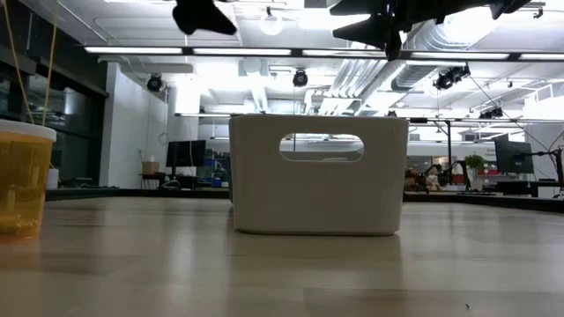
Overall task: Pick and place medicine bottles into bin by pill shape (circle, oval)
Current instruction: Put the orange capsule bottle into the blue bin
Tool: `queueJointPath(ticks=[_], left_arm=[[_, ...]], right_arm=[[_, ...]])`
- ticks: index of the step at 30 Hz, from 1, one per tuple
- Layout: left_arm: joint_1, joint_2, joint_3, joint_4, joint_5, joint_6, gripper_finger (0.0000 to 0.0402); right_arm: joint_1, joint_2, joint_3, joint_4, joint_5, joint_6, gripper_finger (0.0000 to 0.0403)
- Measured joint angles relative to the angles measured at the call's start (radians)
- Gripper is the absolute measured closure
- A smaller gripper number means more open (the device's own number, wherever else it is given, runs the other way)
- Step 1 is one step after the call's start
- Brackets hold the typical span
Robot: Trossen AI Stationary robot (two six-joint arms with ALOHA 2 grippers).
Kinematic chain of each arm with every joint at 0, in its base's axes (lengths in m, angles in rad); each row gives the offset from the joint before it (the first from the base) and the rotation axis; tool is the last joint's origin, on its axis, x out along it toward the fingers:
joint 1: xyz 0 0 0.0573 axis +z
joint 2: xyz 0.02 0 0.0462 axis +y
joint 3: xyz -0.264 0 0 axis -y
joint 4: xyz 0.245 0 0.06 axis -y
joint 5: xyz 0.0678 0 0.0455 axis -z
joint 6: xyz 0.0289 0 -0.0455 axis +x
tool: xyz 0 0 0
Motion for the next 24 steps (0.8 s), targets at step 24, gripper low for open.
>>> queueJointPath(ticks=[24], left_arm=[[-0.279, 0.45, 0.481, -0.783, 0.255, -0.151, 0.0087]], right_arm=[[0.0, 0.0, 0.0, -0.045, 0.0, -0.025, 0.021]])
